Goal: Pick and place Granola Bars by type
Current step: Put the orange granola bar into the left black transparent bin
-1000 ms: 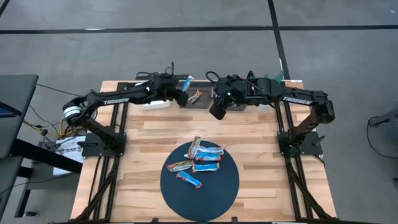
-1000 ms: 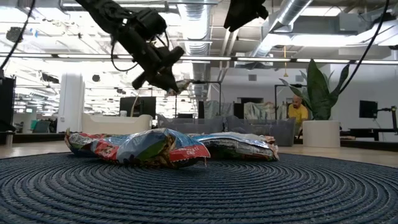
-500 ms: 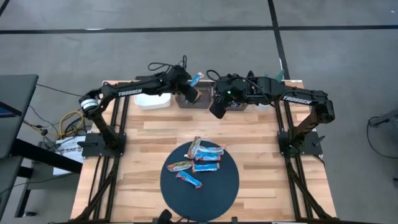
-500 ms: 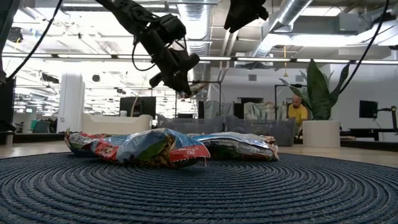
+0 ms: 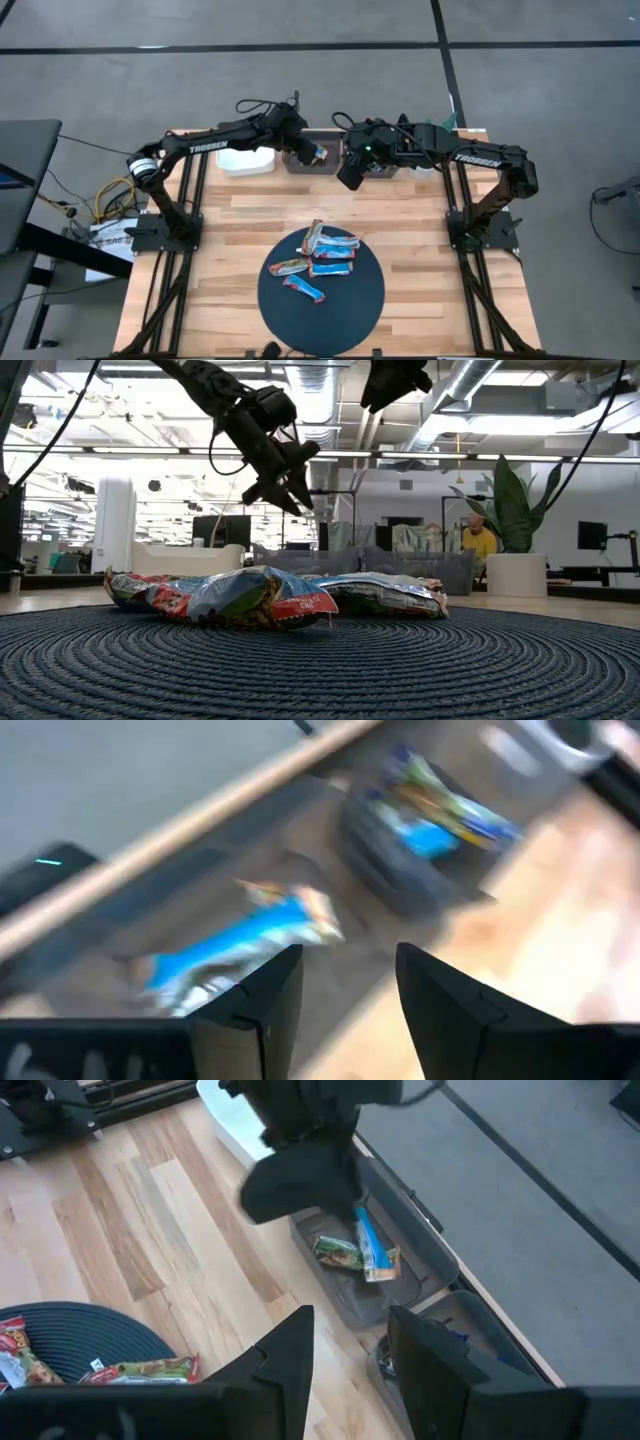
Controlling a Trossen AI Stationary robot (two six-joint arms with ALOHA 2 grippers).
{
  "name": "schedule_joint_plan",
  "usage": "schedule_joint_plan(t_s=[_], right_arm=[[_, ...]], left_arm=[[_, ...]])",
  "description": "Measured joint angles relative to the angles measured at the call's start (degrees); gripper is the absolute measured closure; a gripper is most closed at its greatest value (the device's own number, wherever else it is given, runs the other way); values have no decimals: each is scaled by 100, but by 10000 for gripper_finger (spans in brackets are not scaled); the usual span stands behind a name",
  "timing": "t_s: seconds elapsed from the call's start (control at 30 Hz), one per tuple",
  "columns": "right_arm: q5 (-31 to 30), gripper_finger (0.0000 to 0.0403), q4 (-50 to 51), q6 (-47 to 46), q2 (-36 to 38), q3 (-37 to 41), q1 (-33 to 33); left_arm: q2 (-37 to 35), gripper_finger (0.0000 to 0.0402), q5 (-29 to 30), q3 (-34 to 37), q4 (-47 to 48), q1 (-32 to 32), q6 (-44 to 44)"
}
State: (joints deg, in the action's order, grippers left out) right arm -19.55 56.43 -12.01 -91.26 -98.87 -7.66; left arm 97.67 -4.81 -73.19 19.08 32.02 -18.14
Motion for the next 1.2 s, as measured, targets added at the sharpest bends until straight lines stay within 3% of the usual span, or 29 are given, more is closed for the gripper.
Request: schedule_joint_plan(t_s=[0.2,0.3,0.5,0.7,0.87,1.2], right_arm=[[127,280,172,0,2,0,112],[461,280,363,1,2,0,223],[1200,280,823,4,4,0,474],[1521,280,1308,28,4,0,746],[1535,280,1522,-15,84,0,1017],[1532,280,1917,-214,540,-4,1372]], left_arm=[[-11,265,-1652,-1,285,-495,3],[-11,279,-2009,0,591,-984,73],[-11,304,-1925,0,733,-2215,263],[-7,318,-855,0,698,-3098,321],[268,319,-388,0,596,-3382,545],[1058,296,-373,1,35,-3497,512]])
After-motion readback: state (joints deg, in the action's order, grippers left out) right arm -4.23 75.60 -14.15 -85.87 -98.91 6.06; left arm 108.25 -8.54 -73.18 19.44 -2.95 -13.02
